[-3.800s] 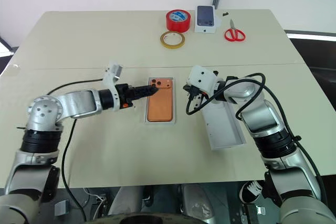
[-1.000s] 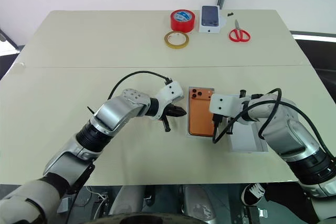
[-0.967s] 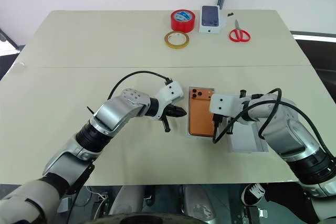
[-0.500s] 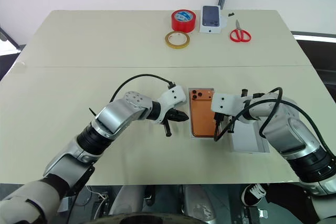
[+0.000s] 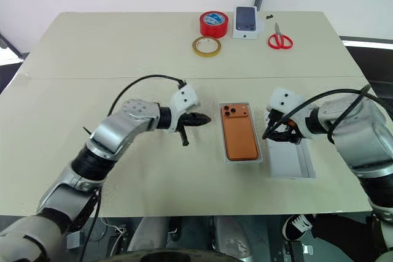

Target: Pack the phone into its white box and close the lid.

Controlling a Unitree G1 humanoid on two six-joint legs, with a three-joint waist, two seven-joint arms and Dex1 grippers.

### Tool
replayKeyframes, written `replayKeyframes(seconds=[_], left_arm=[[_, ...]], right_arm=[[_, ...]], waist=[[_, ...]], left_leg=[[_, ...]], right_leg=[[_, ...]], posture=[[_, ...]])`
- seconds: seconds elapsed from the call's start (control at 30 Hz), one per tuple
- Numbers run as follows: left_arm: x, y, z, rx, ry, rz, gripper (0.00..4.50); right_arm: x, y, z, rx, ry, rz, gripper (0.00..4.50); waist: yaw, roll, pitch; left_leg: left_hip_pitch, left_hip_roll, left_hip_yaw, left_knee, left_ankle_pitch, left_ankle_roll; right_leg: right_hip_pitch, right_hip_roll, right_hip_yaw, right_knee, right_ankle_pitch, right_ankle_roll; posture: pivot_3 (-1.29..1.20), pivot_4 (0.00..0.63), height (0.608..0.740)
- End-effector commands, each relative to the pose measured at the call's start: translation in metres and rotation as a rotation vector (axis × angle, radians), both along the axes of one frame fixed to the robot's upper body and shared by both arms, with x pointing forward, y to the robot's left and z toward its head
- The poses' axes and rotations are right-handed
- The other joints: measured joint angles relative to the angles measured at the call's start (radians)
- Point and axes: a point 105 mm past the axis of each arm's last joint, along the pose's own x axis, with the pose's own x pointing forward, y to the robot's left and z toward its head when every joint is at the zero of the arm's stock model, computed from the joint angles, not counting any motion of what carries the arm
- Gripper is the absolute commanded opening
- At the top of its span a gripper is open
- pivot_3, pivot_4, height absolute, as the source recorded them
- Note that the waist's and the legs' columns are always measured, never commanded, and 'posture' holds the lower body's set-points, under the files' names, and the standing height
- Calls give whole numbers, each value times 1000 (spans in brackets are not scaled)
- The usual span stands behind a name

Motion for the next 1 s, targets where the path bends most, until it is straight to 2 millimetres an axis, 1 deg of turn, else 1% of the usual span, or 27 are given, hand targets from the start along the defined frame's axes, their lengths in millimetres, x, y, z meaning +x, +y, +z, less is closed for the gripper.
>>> replayKeyframes(seconds=[0.03,0.1,0.2,0.4,0.5,0.63,0.8,0.97,1.0], left_arm=[[-21,-2,13,-25,-96,-144,0],[-27,0,10,-10,-107,-174,0],[-35,-1,5,-7,-85,-209,0],[-45,-3,7,-40,-54,-248,0],[-53,-3,11,-63,-40,-276,0],[-53,-2,10,-58,-43,-276,0],[-52,0,10,-59,-41,-267,0],[-50,-1,11,-66,-44,-254,0],[-50,-1,11,-67,-44,-253,0]], right_arm=[[7,-8,10,85,10,-206,2863],[7,-4,11,137,44,-261,2863],[6,0,8,149,72,-299,2863],[2,8,4,165,90,-279,2863],[0,12,-4,150,98,-273,2863],[0,6,-13,115,91,-318,2863],[2,1,-17,115,80,-367,2863],[2,-2,-24,77,70,-396,2863],[2,-1,-26,75,73,-397,2339]], waist=[[-1,1,-1],[-3,2,-1],[-1,2,-1],[1,2,-1],[0,2,-1],[-1,2,-1],[-1,2,-1],[0,2,-1],[-1,2,-1]], left_leg=[[0,0,0,0,0,0],[0,0,0,0,0,0],[0,0,0,0,0,0],[-1,0,0,0,-3,5],[-1,0,0,0,-3,5],[-1,0,0,0,-3,5],[-1,0,0,0,-3,5],[-1,0,0,0,-3,5],[-1,0,0,0,-3,5]], right_leg=[[0,0,0,0,0,0],[0,0,0,0,0,0],[0,0,0,0,0,0],[-1,0,0,0,0,0],[-1,0,0,0,0,0],[-1,0,0,1,0,0],[-1,0,0,1,0,0],[-1,0,0,1,0,0],[-1,0,0,1,0,0]], posture=[[0,150,740],[0,150,740],[0,150,740],[0,150,740],[0,150,740],[0,150,740],[0,150,740],[0,150,740],[0,150,740]])
